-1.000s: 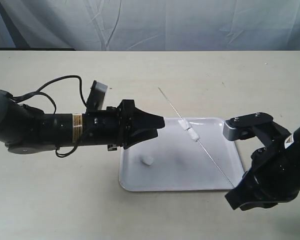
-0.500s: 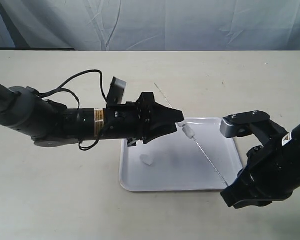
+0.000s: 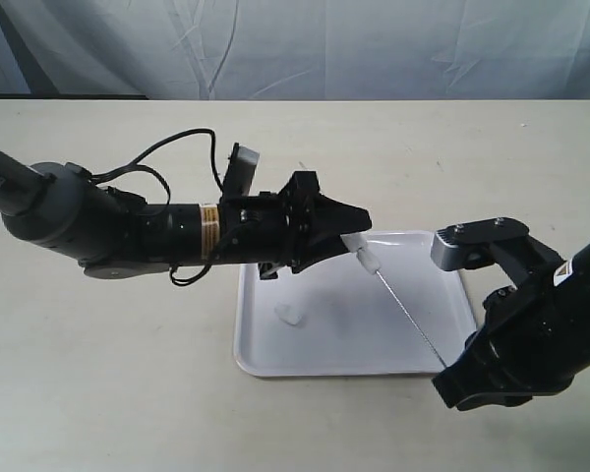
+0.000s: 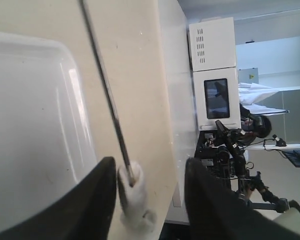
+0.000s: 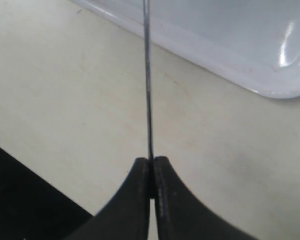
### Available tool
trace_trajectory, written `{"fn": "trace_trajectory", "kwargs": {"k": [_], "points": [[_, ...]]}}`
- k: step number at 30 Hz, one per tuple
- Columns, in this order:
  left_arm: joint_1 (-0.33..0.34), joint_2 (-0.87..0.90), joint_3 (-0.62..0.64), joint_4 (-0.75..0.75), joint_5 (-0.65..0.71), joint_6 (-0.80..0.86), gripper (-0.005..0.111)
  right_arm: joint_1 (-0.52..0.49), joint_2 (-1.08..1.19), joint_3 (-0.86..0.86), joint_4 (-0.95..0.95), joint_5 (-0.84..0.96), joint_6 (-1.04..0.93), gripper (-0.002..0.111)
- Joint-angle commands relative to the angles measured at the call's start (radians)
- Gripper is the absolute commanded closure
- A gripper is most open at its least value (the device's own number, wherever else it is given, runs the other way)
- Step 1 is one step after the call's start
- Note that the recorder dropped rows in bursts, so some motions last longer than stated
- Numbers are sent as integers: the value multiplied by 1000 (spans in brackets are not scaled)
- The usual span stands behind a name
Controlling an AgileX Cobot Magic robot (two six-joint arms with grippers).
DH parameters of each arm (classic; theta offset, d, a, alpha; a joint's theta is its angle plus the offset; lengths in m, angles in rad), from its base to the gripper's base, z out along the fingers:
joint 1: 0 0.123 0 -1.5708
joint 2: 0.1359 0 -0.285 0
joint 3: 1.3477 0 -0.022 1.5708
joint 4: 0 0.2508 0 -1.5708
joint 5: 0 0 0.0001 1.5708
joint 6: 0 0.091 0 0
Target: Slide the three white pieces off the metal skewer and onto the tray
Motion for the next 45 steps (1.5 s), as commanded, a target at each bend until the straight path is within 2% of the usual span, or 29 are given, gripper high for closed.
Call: {"fn": "trace_trajectory", "kwargs": {"k": [1, 5, 10, 18, 33, 45], "points": [[-6, 6, -4, 19, 23, 1, 70, -3, -8, 0, 2, 6, -9, 109], [-9, 6, -4, 35, 23, 3, 72, -3, -8, 0, 2, 1, -14, 109], [-10, 6, -4, 37, 23, 3, 87, -3, -8, 0, 0, -1, -16, 109], [-6, 6, -4, -63, -31, 3, 87, -3, -8, 0, -2, 5, -16, 109], [134, 4, -4, -57, -98, 3, 87, -3, -8, 0, -29, 60, -16, 109], [236, 4, -4, 26, -104, 3, 87, -3, -8, 0, -34, 66, -16, 109]]}}
